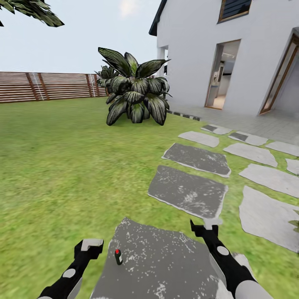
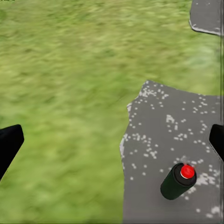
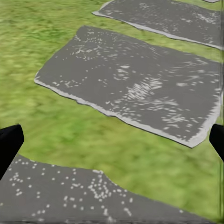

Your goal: Pick up the pesticide atomizer in the garden and spray insectifuge to fully cover both potted plants in the garden.

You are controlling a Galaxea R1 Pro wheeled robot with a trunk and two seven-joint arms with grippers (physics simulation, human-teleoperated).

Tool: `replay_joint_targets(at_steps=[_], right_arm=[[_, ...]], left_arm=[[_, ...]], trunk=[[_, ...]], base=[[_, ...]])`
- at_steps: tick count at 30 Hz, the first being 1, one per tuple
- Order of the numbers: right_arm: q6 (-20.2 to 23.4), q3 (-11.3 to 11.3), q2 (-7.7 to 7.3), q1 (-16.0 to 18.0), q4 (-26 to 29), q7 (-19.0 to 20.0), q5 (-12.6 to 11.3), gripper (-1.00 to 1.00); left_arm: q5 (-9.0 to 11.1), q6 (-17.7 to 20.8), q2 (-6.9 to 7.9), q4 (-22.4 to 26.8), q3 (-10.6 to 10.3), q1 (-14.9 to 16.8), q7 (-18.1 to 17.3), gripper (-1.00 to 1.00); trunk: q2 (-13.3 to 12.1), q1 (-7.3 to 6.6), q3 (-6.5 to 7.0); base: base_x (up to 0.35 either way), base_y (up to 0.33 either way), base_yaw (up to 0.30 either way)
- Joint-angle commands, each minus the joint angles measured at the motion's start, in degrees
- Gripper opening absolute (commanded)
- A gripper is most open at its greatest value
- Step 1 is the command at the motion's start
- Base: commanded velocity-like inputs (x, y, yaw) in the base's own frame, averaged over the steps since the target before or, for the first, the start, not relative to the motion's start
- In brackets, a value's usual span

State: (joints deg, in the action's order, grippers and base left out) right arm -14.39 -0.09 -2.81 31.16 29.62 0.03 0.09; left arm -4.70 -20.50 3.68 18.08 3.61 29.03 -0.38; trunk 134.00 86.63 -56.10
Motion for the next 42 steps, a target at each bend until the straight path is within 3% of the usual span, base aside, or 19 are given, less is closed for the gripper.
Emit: replay_joint_targets(at_steps=[1, 19, 42], right_arm=[[-0.19, 0.01, 0.03, 0.04, -0.41, -0.04, 0.01, 1.0], [-0.29, 0.0, 0.09, 0.04, -1.32, -0.28, 0.0, 1.0], [-0.29, -0.09, 0.11, 0.04, -1.32, -0.3, -0.09, 1.0]], left_arm=[[-0.5, -0.23, -0.05, -0.04, 0.4, 0.01, -0.03, 1.0], [-0.58, -0.59, -0.1, 0.02, 0.52, -0.14, 0.03, 1.0], [-0.57, -0.5, -0.08, -0.15, 0.52, -0.11, 0.03, 1.0]], trunk=[[0.02, -0.01, -0.05], [0.02, -0.01, -0.05], [9.24, 5.04, -5.65]], base=[[0.0, 0.0, -0.22], [-0.081, 0.064, -0.269], [0.0, 0.0, -0.019]])
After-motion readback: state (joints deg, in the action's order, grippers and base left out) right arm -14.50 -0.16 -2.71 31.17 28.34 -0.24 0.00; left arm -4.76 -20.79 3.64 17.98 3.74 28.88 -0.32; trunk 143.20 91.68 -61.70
